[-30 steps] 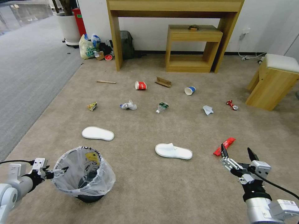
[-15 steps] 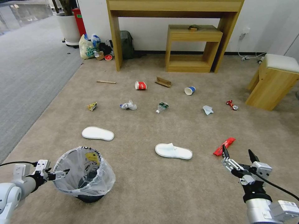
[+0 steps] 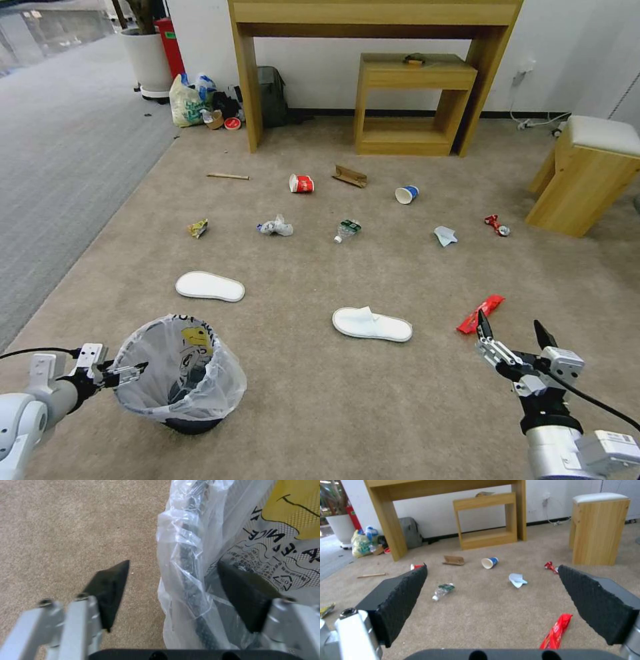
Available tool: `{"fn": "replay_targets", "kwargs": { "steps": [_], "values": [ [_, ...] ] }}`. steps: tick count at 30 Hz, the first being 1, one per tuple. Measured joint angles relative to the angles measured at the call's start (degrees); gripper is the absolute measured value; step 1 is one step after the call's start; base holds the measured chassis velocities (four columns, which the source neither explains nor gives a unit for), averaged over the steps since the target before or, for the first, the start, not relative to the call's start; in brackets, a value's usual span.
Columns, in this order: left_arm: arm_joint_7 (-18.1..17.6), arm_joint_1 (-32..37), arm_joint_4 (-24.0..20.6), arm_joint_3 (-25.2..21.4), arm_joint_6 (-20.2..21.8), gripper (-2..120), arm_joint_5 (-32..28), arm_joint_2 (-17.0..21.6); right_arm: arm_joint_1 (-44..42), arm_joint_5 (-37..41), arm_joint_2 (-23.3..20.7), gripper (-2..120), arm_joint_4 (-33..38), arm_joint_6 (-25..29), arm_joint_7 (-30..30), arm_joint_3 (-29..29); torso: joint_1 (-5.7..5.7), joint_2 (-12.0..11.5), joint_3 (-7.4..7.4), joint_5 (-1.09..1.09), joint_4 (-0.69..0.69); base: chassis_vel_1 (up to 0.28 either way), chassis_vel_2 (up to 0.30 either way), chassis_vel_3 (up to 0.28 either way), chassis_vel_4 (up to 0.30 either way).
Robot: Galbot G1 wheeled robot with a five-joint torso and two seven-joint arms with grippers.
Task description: Pick up the trash bin and place the garbage on the floor into it.
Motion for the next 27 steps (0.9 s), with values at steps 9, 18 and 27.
{"fn": "replay_targets", "kwargs": {
  "steps": [9, 18, 27],
  "values": [
    [0.0, 0.0, -0.2, 0.1, 0.1, 37, 0.0, -0.1, 0.1, -0.1, 0.0, 100, -0.2, 0.3, 0.2, 0.0, 0.0, 0.0, 0.0, -0.01, 0.0, 0.0, 0.0, 0.0, 0.0],
    [0.8, 0.2, -0.6, 0.3, 0.1, 5, 0.0, -0.7, 0.2, 0.1, 0.0, 100, -0.3, 0.4, 0.6, 0.4, 0.0, 0.0, 0.0, 0.01, 0.0, 0.0, 0.0, 0.0, 0.0],
    [1.0, 0.4, -0.7, 0.2, 0.1, 2, 0.0, -0.9, 0.5, 0.3, 0.0, 100, -0.3, 0.4, 0.6, 0.5, 0.0, 0.0, 0.0, -0.01, 0.0, 0.0, 0.0, 0.0, 0.0]
  ]
}}
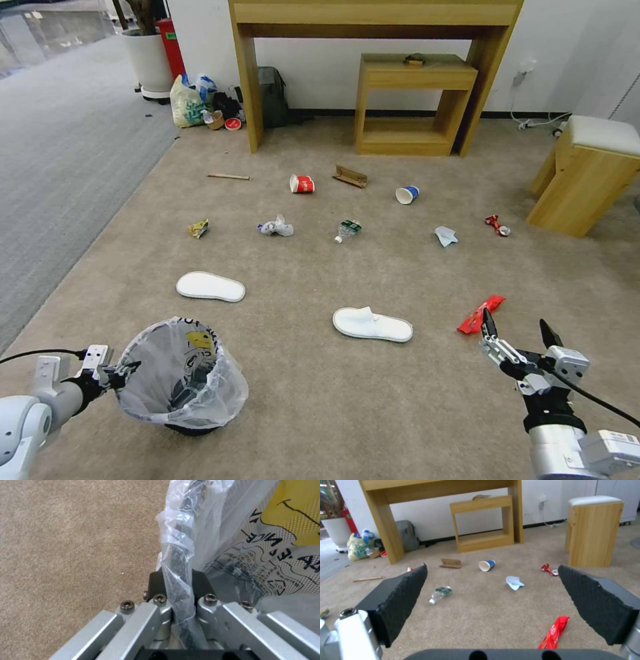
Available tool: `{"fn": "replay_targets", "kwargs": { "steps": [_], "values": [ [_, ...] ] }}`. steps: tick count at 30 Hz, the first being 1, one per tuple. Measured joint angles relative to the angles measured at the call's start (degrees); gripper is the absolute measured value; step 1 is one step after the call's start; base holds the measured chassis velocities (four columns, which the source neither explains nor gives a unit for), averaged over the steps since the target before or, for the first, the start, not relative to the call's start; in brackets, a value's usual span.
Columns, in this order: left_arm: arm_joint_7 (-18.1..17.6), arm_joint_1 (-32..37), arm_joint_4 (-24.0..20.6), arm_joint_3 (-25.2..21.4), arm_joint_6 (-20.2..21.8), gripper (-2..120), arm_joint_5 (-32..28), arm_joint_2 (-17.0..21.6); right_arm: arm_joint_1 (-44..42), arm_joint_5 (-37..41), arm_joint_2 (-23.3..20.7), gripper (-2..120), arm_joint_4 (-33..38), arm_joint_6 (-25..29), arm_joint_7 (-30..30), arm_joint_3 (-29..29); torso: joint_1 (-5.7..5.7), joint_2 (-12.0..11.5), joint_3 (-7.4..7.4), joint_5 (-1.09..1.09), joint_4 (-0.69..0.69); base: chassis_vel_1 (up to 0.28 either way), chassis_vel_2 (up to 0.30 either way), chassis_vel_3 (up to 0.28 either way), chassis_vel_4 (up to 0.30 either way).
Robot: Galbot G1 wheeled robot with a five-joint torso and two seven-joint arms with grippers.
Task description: Pick up the trash bin and place the garbage on the floor into it.
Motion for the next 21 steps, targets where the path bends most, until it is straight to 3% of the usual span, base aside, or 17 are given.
{"fn": "replay_targets", "kwargs": {
  "steps": [7, 11, 21],
  "values": [
    [-3.2, 0.5, -1.8, -0.4, 0.4, 2, -2.2, -0.7, 0.3, 0.4, 0.0, 100, 0.0, -0.7, 0.3, 0.1, 0.0, 0.0, 0.01, -0.08, -0.01, 0.0, 0.0, 0.0, 0.0],
    [-6.8, 1.4, -4.8, -1.2, 0.4, 0, -4.7, -2.0, 0.6, 0.5, 0.0, 100, 0.0, -1.4, 0.4, 0.3, 0.01, 0.0, 0.02, -0.04, -0.01, 0.0, 0.0, 0.0, 0.0],
    [-19.0, 3.5, -13.6, -1.7, 0.4, 0, -11.8, -4.7, 2.1, 0.4, 0.0, 100, 0.0, -4.1, 0.5, 0.2, 0.01, 0.0, 0.01, -0.01, -0.01, 0.0, 0.0, 0.0, 0.0]
  ]
}}
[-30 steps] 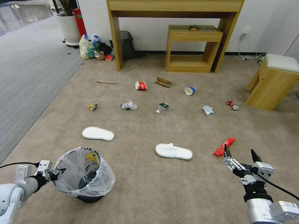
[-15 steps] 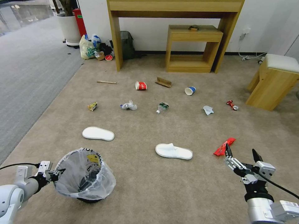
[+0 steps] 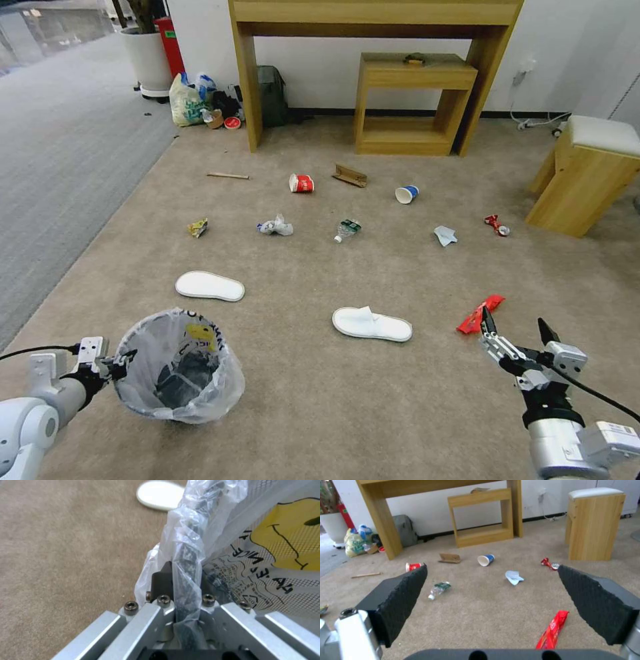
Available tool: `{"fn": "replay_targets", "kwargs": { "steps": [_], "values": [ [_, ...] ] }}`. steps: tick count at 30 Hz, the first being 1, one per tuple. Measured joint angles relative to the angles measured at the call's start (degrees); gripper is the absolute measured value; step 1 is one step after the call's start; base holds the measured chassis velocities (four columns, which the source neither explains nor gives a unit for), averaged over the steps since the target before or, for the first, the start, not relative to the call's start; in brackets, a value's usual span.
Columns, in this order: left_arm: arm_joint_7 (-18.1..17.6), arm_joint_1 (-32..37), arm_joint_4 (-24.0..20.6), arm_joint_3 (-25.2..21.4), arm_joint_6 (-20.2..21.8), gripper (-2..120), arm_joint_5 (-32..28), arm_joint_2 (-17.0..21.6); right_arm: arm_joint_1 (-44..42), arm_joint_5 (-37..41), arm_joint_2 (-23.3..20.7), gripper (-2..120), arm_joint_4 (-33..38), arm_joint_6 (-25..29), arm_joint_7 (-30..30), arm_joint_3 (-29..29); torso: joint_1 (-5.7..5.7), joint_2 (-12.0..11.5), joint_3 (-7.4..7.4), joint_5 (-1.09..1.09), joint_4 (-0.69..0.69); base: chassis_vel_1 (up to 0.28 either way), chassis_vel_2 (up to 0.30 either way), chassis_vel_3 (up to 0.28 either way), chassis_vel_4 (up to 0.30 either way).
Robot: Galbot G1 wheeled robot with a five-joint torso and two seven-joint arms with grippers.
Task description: Pick up the trash bin and place the garbage on the floor into it.
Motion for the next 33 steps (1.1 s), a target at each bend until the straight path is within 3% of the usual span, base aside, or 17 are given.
{"fn": "replay_targets", "kwargs": {
  "steps": [2, 7, 10, 12, 15, 20, 22, 27, 33],
  "values": [
    [-4.1, 1.0, -2.8, 0.0, -0.1, 0, -2.7, -1.0, 0.4, 0.0, -0.1, 100, 0.1, -0.6, 0.0, 0.0, 0.0, 0.0, -0.01, 0.01, 0.0, 0.0, 0.0, 0.0, 0.0],
    [-8.7, 3.2, -7.2, 0.0, -0.1, 0, -6.6, -2.9, 0.8, -0.3, -0.2, 100, 0.3, -1.3, -0.6, 0.2, 0.0, 0.0, -0.01, 0.0, 0.01, 0.0, 0.0, 0.0, 0.0],
    [-15.2, 6.6, -12.9, 0.1, -0.1, 0, -10.6, -6.2, 1.4, -1.6, -0.3, 100, 0.4, -1.8, -1.7, 0.3, 0.0, 0.0, -0.01, 0.02, 0.0, 0.0, 0.0, 0.0, 0.0],
    [-16.6, 7.3, -14.0, 0.2, -0.2, 0, -11.2, -7.0, 1.6, -2.1, -0.3, 100, 0.4, -1.8, -1.8, 0.3, 0.0, 0.0, -0.01, 0.02, 0.01, 0.0, 0.0, 0.0, 0.0],
    [-21.0, 9.8, -17.9, 0.9, -0.2, 0, -12.4, -11.6, 2.3, -3.5, -0.3, 100, 0.4, -2.3, -2.8, 0.0, -0.01, 0.0, -0.01, 0.02, 0.01, 0.0, 0.0, 0.0, 0.0],
    [-20.6, 11.3, -19.3, 2.7, -1.0, 0, -11.5, -15.4, 2.5, -4.9, -0.3, 100, 0.2, -2.4, -3.4, -0.5, 0.0, 0.0, -0.01, 0.02, 0.01, 0.0, 0.0, 0.0, 0.0],
    [-19.0, 11.4, -19.4, 4.7, -3.2, 0, -9.9, -17.2, 2.6, -5.6, -0.3, 100, 0.2, -2.4, -4.2, -0.6, 0.0, 0.0, -0.01, 0.01, 0.01, 0.0, 0.0, 0.0, 0.0],
    [-14.5, 11.1, -18.1, 7.5, -7.3, 0, -7.2, -18.6, 2.5, -6.8, -0.4, 100, 0.2, -2.4, -5.6, -0.8, -0.01, 0.0, -0.01, 0.0, 0.0, 0.0, 0.0, 0.0, 0.0],
    [-13.0, 11.6, -18.0, 9.0, -8.7, 0, -3.8, -19.3, 2.5, -7.3, -0.6, 100, 0.6, -3.1, -7.4, -0.6, -0.01, 0.0, -0.01, 0.01, 0.0, 0.0, 0.0, 0.0, 0.0]
  ]
}}
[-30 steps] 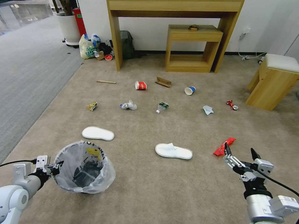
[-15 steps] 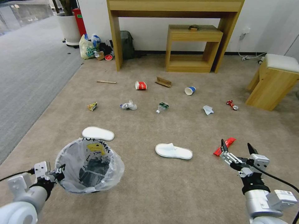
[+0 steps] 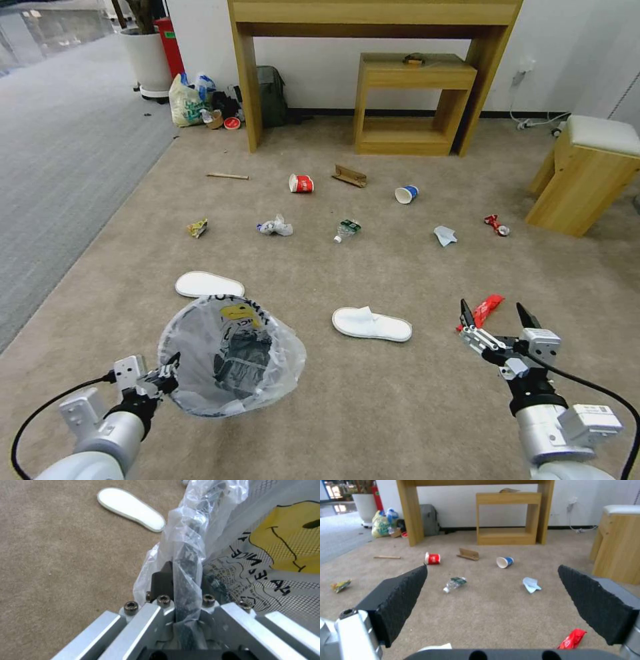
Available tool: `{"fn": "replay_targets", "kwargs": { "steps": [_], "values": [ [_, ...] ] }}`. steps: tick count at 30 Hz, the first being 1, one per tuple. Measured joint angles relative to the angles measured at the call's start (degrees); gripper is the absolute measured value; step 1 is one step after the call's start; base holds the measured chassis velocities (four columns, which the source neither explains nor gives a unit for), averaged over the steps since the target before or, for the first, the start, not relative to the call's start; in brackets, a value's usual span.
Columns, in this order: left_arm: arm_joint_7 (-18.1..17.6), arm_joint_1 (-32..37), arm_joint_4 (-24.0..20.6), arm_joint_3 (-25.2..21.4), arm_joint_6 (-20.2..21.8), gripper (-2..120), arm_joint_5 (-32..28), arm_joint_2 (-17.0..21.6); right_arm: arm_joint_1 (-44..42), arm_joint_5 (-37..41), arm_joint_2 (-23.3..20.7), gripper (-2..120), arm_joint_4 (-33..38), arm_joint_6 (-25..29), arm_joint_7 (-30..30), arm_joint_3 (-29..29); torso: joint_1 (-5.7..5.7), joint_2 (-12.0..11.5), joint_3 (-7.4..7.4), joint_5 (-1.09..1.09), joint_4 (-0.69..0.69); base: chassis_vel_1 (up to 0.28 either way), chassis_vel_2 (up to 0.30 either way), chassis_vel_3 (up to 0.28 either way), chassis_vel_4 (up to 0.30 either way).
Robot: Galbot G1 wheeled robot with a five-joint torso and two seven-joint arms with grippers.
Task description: Pick up the trash bin and place the garbage on the floor into it.
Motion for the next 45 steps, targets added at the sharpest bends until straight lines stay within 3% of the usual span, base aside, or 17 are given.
{"fn": "replay_targets", "kwargs": {
  "steps": [27, 45],
  "values": [
    [-1.1, 0.1, 0.4, 0.1, 0.6, 0, 3.7, 0.0, 0.6, -0.5, 0.7, 100, -1.2, 0.3, -0.9, -0.2, 0.0, 0.0, 0.0, -0.01, 0.0, 0.0, 0.0, 0.0, 0.0],
    [-0.9, 0.3, 0.0, 0.1, 2.0, 0, 3.7, 0.2, 0.1, -0.4, 1.2, 100, -1.6, 1.5, -1.1, -0.1, 0.0, 0.0, 0.0, 0.0, 0.0, -0.084, 0.082, 0.074, -0.085]
  ]
}}
